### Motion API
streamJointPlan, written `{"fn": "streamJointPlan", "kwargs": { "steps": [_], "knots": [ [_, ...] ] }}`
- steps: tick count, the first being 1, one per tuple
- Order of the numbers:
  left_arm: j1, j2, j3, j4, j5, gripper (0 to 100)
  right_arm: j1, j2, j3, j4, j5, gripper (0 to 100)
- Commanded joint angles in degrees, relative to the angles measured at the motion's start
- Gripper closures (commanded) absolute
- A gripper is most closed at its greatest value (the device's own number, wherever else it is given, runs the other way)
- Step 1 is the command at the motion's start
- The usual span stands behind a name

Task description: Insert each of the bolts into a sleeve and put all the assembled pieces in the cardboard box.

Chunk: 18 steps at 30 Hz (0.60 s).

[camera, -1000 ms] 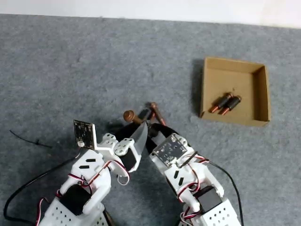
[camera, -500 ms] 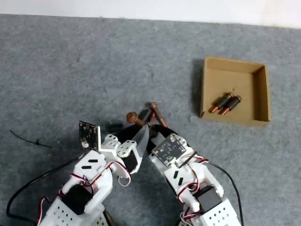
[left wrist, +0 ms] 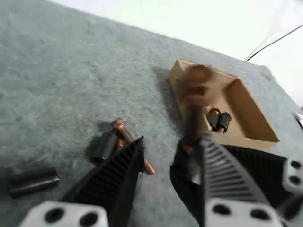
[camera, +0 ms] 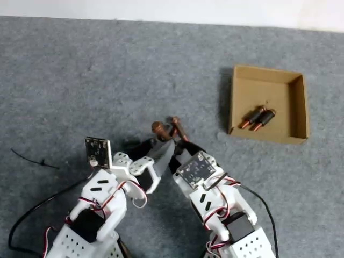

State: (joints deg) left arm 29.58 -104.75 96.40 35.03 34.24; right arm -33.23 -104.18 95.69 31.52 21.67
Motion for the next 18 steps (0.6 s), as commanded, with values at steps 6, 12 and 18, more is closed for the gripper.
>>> {"fn": "streamJointPlan", "kwargs": {
  "steps": [6, 12, 18],
  "knots": [
    [-2.24, 0.04, -1.36, 0.7, 2.2, 78, 0.13, -1.19, 3.47, -2.24, 0.18, 99.4],
    [-7.16, -0.04, -4.18, 0.88, 6.59, 78, 1.27, -1.19, 3.47, -2.33, 0.18, 99.4],
    [-8.22, -0.04, -6.9, 0.97, 11.43, 78, 1.27, -1.19, 3.47, -2.42, 0.18, 99.4]
  ]
}}
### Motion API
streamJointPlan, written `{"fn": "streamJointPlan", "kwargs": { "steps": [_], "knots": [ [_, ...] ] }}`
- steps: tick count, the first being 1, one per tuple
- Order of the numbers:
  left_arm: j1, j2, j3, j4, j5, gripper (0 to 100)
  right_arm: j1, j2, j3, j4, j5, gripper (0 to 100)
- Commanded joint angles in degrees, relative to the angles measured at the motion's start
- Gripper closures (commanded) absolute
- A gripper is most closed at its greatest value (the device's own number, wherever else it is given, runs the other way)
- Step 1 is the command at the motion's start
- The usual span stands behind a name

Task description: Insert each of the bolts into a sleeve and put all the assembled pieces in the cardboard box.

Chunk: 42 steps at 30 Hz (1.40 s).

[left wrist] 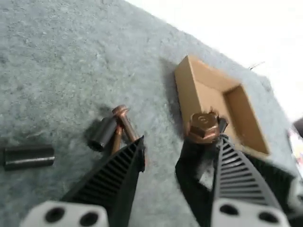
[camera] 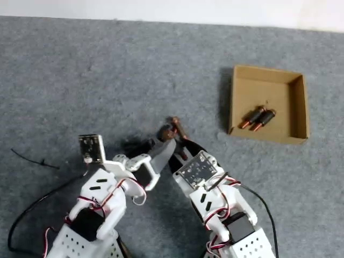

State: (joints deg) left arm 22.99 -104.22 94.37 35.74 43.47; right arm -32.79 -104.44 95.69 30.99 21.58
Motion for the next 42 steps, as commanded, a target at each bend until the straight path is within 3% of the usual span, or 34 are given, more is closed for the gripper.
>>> {"fn": "streamJointPlan", "kwargs": {
  "steps": [1, 11, 19, 23, 28, 37, 42],
  "knots": [
    [-1.71, -0.57, -5.41, 0.26, 2.2, 78, 0.84, -0.92, 3.47, -1.89, 0.26, 99.4],
    [-2.42, -0.57, -8.84, 6.15, 2.29, 78, 0.84, -0.92, 3.47, -1.98, 0.26, 99.4],
    [-11.74, -0.4, -7.16, 5.98, 1.93, 78, 3.03, -0.92, 3.47, -2.15, 0.09, 99.4],
    [-16.57, -0.4, -3.56, 0.0, -0.09, 79, 5.58, -0.92, 3.56, -4.79, -0.26, 99.4],
    [-17.71, -0.4, 1.19, -9.49, -7.65, 99, 7.52, -0.92, 3.65, -4.88, -0.26, 99.3],
    [-17.71, -0.31, 2.68, -11.08, -9.85, 99, 15.08, -0.92, 3.3, -4.97, -0.53, 99.3],
    [-17.71, -0.31, 2.86, -10.73, -9.85, 99, 21.85, -0.84, 3.47, -10.07, -7.47, 99.3]
  ]
}}
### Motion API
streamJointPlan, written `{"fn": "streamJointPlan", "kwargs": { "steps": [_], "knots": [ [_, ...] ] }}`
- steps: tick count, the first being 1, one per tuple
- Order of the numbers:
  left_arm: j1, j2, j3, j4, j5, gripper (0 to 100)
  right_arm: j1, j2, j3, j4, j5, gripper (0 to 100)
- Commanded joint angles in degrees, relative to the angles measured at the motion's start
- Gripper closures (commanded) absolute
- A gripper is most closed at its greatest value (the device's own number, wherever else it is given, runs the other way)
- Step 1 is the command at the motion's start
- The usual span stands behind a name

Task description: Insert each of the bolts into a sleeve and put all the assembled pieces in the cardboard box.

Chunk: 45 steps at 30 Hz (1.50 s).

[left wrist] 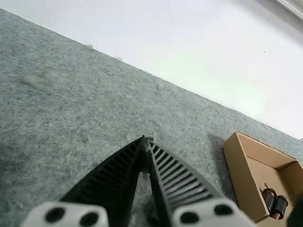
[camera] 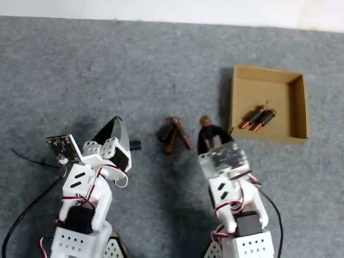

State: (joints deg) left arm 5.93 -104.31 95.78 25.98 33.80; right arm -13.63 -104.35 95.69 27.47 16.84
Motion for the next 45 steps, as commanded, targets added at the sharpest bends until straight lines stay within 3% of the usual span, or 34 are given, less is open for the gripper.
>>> {"fn": "streamJointPlan", "kwargs": {
  "steps": [1, 5, 9, 16, 21, 27, 32, 38, 45],
  "knots": [
    [-0.66, -0.22, 1.45, -0.53, -0.18, 99, 2.86, -0.75, 4.18, -9.27, -2.2, 99.3],
    [-0.66, -0.22, 1.45, 0.0, -0.18, 99, 3.47, 0.84, 8.4, -12.44, -1.14, 99.3],
    [-0.66, -0.22, 1.45, 0.0, -0.18, 99, 6.11, 5.67, 2.77, -12.53, -1.41, 99.3],
    [-0.66, -0.22, 1.45, 0.0, -0.18, 99, 7.25, 29.93, -13.32, -15.52, -2.2, 99.3],
    [-0.66, -0.22, 1.45, 0.09, -0.18, 99, 11.82, 56.31, -27.03, -24.57, -12.31, 99.3],
    [-0.66, -0.22, 1.45, 0.09, -0.18, 99, 18.68, 86.73, -45.85, -25.01, -26.29, 99.3],
    [-0.4, -0.22, 1.45, 0.09, -0.18, 99, 21.85, 105.45, -56.92, -25.1, -29.36, 99.2],
    [-0.4, -0.22, 1.45, 0.0, -0.18, 99, 21.67, 111.78, -65.27, -24.48, -29.36, 98.1],
    [-0.4, -0.22, 1.45, 0.0, -0.18, 99, 21.14, 111.78, -65.71, -13.58, -29.36, 80.3]
  ]
}}
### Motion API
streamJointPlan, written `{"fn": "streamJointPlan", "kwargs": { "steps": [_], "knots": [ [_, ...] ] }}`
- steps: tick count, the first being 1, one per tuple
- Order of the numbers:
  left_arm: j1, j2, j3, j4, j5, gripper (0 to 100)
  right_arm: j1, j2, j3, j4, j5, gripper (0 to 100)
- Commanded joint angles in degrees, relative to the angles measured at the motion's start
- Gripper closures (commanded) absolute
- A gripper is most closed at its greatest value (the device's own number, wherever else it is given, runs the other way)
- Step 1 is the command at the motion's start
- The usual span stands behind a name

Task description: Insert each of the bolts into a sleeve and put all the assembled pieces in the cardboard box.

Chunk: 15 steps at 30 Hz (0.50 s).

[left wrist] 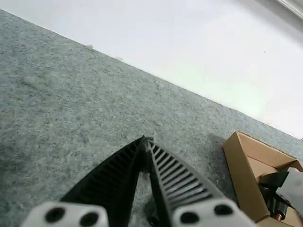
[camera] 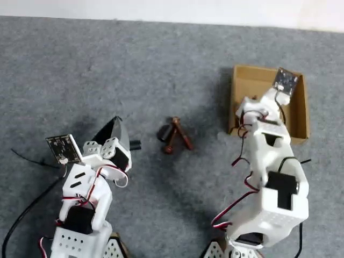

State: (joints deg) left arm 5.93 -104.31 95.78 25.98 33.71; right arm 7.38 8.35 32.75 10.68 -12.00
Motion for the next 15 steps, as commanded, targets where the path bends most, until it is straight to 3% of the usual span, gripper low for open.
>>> {"fn": "streamJointPlan", "kwargs": {
  "steps": [1, 9, 15],
  "knots": [
    [-0.4, -0.22, 1.45, 0.0, -0.09, 99, -0.04, -0.92, -2.86, 3.38, -0.53, 79.6],
    [-0.48, -0.22, 1.45, -0.09, -0.09, 99, -0.66, -4.7, -2.07, 3.91, -0.53, 79.6],
    [-0.57, -0.22, 1.45, -0.09, -0.09, 99, -6.37, -16.57, 8.57, 4.0, 0.0, 79.6]
  ]
}}
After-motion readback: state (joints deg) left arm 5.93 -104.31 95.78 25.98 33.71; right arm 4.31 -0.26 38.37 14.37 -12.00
